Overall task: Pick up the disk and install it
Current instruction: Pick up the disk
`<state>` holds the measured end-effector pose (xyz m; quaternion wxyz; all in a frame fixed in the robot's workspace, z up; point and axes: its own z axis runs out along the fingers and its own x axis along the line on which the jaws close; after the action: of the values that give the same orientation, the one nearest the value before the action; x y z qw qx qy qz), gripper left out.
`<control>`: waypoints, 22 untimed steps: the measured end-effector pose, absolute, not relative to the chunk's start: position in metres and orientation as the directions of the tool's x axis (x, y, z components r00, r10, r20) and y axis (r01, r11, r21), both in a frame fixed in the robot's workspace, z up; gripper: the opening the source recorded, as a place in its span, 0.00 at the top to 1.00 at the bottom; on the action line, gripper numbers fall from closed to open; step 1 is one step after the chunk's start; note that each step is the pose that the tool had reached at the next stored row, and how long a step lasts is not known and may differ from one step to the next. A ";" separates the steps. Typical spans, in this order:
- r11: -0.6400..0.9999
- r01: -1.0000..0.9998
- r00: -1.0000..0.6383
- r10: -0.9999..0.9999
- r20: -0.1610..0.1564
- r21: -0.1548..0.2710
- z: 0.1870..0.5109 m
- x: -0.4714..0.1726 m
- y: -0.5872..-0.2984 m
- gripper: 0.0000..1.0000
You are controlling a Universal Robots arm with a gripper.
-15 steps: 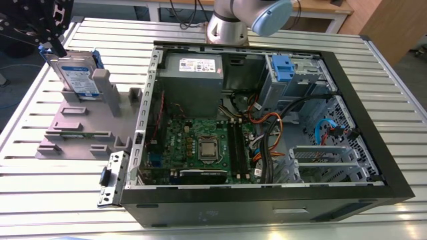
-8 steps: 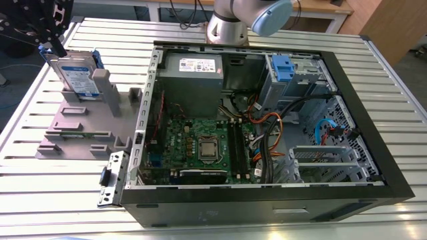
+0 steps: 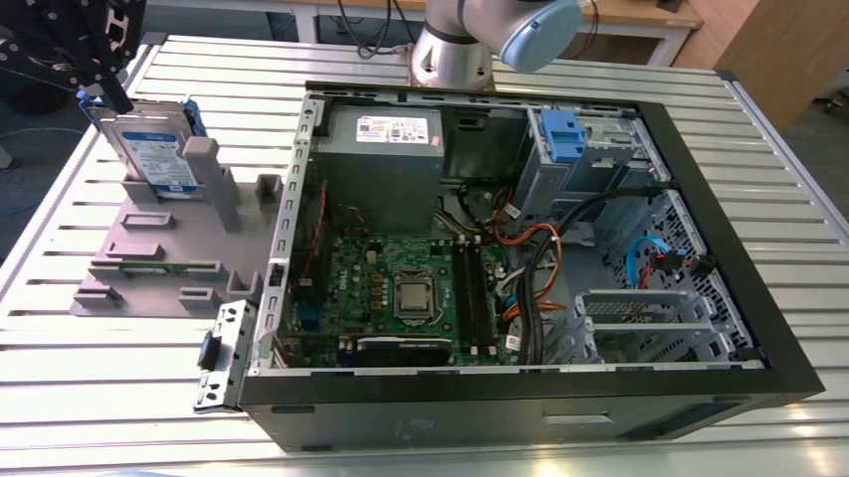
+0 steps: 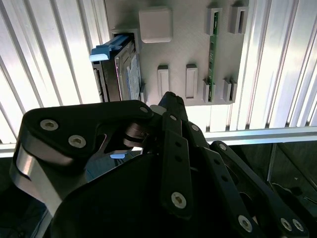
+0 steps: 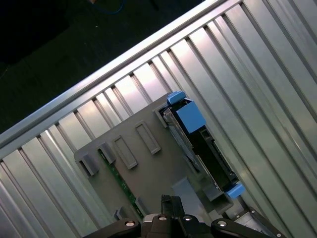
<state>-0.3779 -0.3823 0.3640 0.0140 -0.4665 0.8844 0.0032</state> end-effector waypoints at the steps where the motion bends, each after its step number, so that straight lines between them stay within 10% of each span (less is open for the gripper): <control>1: 0.564 -0.826 -0.564 -0.825 -0.028 -0.007 0.364 -0.378 -0.382 0.89; 22: 0.553 -0.833 -0.553 -0.833 -0.028 -0.008 0.364 -0.378 -0.382 0.89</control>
<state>-0.3779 -0.3823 0.3640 0.0139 -0.4727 0.8811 0.0031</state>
